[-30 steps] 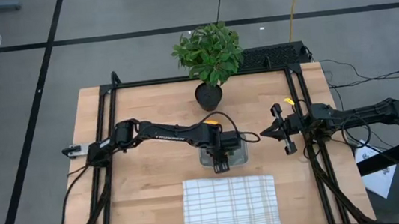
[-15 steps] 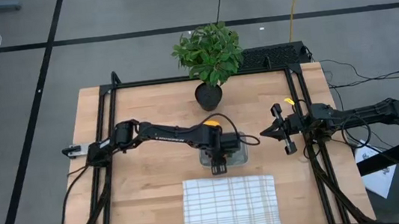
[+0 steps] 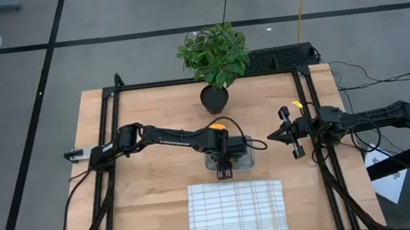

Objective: Pick and placing Produce into tupperware
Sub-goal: Put the orange carrot into the gray bin

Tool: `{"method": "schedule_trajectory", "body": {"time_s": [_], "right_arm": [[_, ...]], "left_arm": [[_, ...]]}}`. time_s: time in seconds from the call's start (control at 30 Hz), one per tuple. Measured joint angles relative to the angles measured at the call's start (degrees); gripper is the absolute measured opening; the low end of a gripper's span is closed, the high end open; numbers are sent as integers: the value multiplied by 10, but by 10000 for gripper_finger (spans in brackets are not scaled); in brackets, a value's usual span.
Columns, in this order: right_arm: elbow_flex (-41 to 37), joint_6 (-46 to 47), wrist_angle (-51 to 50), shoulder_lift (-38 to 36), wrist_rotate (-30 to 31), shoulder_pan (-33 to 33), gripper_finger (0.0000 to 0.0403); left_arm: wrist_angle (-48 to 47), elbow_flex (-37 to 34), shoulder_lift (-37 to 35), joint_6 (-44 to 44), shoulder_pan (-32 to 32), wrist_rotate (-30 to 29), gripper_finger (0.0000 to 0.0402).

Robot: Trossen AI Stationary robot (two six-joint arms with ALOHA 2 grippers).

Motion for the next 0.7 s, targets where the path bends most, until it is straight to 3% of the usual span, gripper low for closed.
{"method": "schedule_trajectory", "body": {"time_s": [0.7], "right_arm": [[0,0,0,0,0,0,0]], "left_arm": [[-5,0,0,39,11,0,175]]}}
